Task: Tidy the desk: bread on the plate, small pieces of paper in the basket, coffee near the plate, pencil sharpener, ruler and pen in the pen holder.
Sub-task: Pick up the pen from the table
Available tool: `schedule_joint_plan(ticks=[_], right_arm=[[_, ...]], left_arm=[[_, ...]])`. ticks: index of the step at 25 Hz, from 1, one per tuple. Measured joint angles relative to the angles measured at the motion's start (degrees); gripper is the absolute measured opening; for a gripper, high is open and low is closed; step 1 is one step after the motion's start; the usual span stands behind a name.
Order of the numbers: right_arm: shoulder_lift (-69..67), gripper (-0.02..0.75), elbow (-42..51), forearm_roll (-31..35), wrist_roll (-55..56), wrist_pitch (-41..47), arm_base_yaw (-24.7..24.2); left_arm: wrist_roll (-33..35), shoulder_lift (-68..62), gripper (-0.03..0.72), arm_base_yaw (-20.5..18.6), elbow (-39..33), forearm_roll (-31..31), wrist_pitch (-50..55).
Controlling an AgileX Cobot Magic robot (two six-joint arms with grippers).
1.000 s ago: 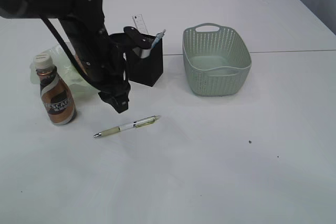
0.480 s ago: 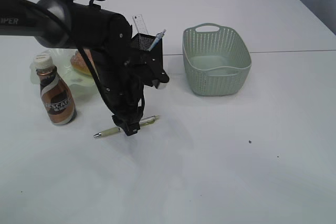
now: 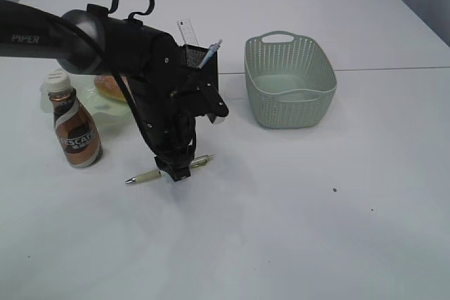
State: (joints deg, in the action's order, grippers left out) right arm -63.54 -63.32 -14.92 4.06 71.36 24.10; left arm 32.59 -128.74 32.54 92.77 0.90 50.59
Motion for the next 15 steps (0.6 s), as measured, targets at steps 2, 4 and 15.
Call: schedule_joint_plan(ticks=[2, 4, 15], right_arm=[[0.00, 0.365, 0.00, 0.00, 0.00, 0.00, 0.00], [0.00, 0.365, 0.00, 0.00, 0.00, 0.00, 0.00], [0.00, 0.365, 0.00, 0.00, 0.00, 0.00, 0.00]], left_arm=[[0.00, 0.00, 0.308, 0.00, 0.09, 0.46, -0.95], [0.00, 0.00, 0.308, 0.00, 0.09, 0.83, -1.44], [0.03, 0.00, 0.308, -1.44, 0.09, 1.32, -1.89]])
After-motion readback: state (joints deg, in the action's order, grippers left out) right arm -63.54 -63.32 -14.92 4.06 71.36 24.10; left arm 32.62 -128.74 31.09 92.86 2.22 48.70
